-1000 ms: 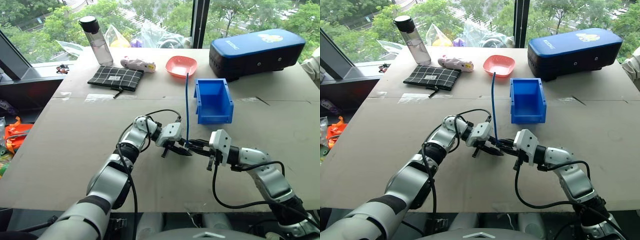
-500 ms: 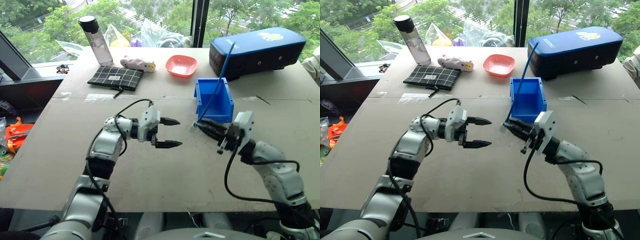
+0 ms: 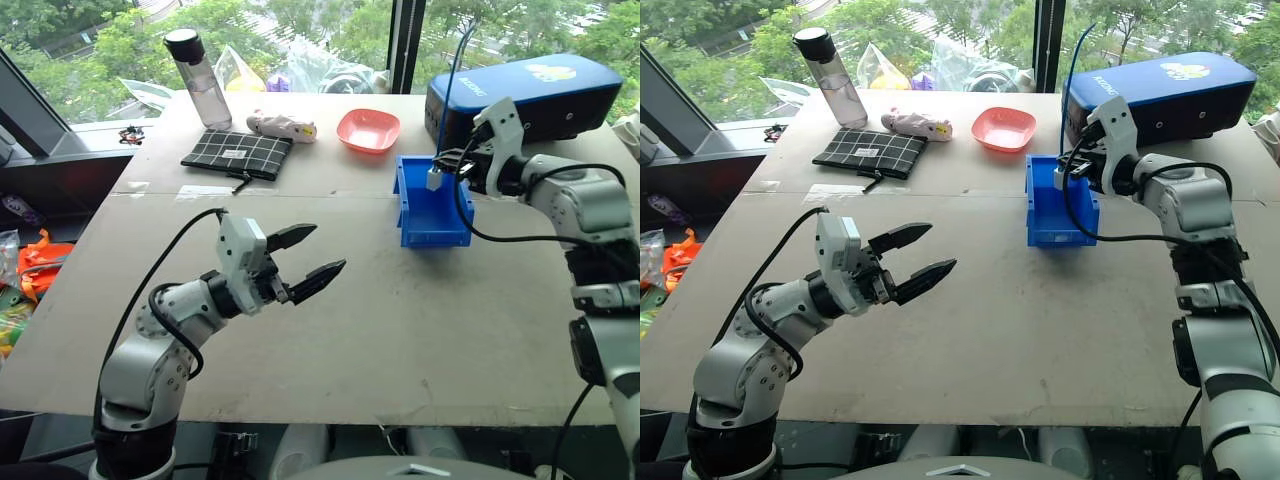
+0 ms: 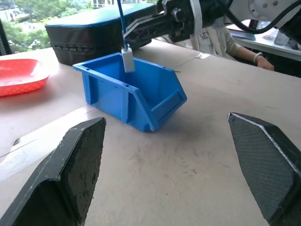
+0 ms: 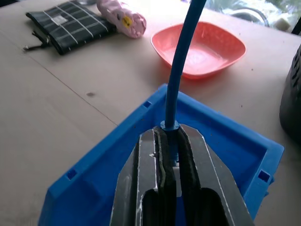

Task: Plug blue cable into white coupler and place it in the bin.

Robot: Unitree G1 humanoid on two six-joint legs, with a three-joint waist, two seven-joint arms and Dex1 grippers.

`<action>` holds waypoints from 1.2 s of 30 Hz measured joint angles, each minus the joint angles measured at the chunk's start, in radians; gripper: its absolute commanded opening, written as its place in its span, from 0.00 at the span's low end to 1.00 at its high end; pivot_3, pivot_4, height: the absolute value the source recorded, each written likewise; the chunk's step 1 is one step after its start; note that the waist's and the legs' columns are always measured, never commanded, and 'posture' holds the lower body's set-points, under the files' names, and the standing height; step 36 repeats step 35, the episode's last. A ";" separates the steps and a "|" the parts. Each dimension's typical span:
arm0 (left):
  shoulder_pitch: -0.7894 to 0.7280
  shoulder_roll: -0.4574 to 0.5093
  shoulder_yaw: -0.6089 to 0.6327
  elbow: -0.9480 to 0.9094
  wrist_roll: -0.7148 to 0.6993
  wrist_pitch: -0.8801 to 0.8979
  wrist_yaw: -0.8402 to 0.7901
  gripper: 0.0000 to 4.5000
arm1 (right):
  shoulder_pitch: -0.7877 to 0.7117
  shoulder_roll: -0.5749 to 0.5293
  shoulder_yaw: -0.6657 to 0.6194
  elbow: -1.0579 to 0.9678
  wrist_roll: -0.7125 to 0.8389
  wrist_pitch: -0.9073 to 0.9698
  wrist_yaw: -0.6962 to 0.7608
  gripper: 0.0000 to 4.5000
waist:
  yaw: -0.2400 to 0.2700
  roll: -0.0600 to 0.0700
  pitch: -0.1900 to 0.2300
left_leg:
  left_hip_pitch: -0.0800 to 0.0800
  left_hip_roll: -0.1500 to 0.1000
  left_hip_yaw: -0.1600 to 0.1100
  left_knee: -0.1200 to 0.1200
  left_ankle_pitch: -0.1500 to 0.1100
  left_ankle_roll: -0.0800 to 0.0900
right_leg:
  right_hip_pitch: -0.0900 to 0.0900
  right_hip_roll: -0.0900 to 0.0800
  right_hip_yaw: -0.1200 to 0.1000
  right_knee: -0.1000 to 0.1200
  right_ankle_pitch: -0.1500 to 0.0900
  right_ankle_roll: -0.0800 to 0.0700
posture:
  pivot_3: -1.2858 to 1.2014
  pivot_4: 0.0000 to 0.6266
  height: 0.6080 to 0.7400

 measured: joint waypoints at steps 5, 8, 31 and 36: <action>0.045 0.000 -0.010 -0.021 0.000 -0.013 0.047 0.95 | -0.139 0.031 0.044 0.314 -0.085 -0.018 0.120 0.17 | -0.002 0.001 0.000 | 0.000 0.000 0.004 -0.001 0.000 -0.001 | -0.001 -0.001 0.003 0.000 0.000 0.000 | 0.52 0.24 0.97; 0.062 0.001 -0.014 -0.021 0.000 -0.028 0.061 0.95 | -0.189 0.035 0.044 0.411 -0.124 -0.052 0.167 0.44 | -0.002 0.001 0.000 | 0.000 0.000 0.004 -0.001 0.000 0.000 | -0.002 -0.001 0.003 0.000 0.000 0.000 | 0.52 0.24 0.97; 0.347 0.224 0.125 -0.092 -0.144 0.073 0.023 0.95 | 1.287 -0.239 -0.752 -0.701 0.101 -0.424 0.475 0.98 | 0.013 0.003 0.001 | 0.004 0.000 0.012 -0.001 -0.002 0.003 | 0.004 -0.005 0.008 -0.004 -0.001 0.001 | 0.52 0.24 0.97; 0.426 0.270 0.205 -0.093 -0.170 0.072 -0.032 0.95 | 1.376 -0.235 -0.816 -0.708 0.128 -0.439 0.481 0.98 | 0.021 0.003 0.001 | 0.003 0.001 0.011 -0.001 -0.002 0.003 | 0.004 -0.004 0.007 -0.004 -0.001 0.000 | 0.52 0.24 0.97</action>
